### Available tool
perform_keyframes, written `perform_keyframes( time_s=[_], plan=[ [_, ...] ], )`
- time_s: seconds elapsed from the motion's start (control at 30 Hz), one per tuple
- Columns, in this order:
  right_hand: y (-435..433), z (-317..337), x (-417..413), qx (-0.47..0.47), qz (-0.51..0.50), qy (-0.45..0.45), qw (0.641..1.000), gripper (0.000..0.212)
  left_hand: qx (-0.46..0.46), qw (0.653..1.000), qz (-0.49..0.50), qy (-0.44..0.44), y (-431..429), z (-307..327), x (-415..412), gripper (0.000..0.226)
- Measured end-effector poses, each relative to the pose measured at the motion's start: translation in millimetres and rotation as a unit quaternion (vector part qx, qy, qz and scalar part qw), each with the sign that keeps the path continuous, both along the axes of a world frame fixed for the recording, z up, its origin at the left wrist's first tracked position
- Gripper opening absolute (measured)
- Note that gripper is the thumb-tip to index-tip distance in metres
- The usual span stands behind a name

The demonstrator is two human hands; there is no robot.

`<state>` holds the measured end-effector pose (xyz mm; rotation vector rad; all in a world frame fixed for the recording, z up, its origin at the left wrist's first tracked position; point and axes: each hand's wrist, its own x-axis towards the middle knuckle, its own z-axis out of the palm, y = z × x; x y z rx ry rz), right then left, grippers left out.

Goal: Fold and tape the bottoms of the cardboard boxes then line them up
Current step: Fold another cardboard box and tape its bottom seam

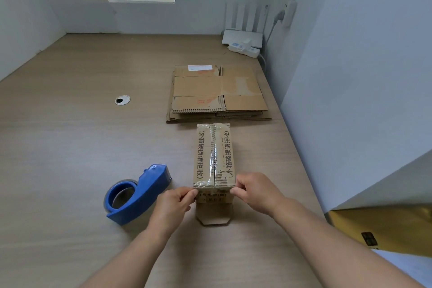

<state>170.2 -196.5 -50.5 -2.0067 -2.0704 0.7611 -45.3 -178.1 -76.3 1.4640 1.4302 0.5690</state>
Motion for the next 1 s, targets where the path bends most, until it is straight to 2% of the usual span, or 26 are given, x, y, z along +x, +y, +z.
perform_keyframes(
  time_s=[0.07, 0.17, 0.23, 0.33, 0.4, 0.47, 0.6, 0.73, 0.77, 0.83, 0.9, 1.0],
  plan=[
    [-2, -4, -4, 0.041, 0.012, -0.011, 0.999, 0.021, 0.013, 1.000, 0.007, 0.024, 2, -1, 1, 0.019],
    [-13, -17, -11, 0.105, -0.024, 0.015, 0.994, 0.030, 0.014, 0.999, 0.032, 0.039, 0, -3, 6, 0.018],
    [-14, -26, -10, 0.136, -0.055, 0.030, 0.989, 0.027, 0.023, 0.998, 0.044, 0.041, -2, -6, 8, 0.016],
    [-14, -20, -5, 0.084, -0.036, 0.031, 0.995, 0.017, 0.021, 0.999, 0.039, 0.010, -9, -7, 6, 0.016],
    [-11, -12, 0, 0.047, -0.009, 0.028, 0.998, 0.018, 0.006, 1.000, 0.016, -0.009, -12, -4, 2, 0.030],
    [-7, -1, 1, 0.006, 0.030, 0.026, 0.999, 0.023, -0.006, 1.000, 0.005, 0.000, -9, -3, 0, 0.034],
    [-4, 11, -3, -0.064, 0.042, 0.042, 0.996, 0.027, -0.007, 0.998, -0.007, 0.064, 1, 1, -3, 0.018],
    [-6, 17, -2, -0.104, 0.040, 0.075, 0.991, 0.048, -0.004, 0.994, -0.039, 0.099, 3, 0, -8, 0.014],
    [-8, 18, -4, -0.104, 0.048, 0.051, 0.992, 0.052, 0.003, 0.993, -0.046, 0.107, 2, 0, -8, 0.012],
    [-11, 15, -8, -0.071, 0.056, -0.056, 0.994, 0.060, 0.019, 0.988, -0.066, 0.135, 0, 1, -5, 0.011],
    [-13, 10, -12, -0.033, 0.047, -0.130, 0.990, 0.060, 0.033, 0.983, -0.082, 0.158, -3, 3, -2, 0.011],
    [-13, 6, -7, -0.042, 0.056, -0.096, 0.993, 0.037, 0.040, 0.981, -0.082, 0.171, -4, 3, -3, 0.011]
  ],
)
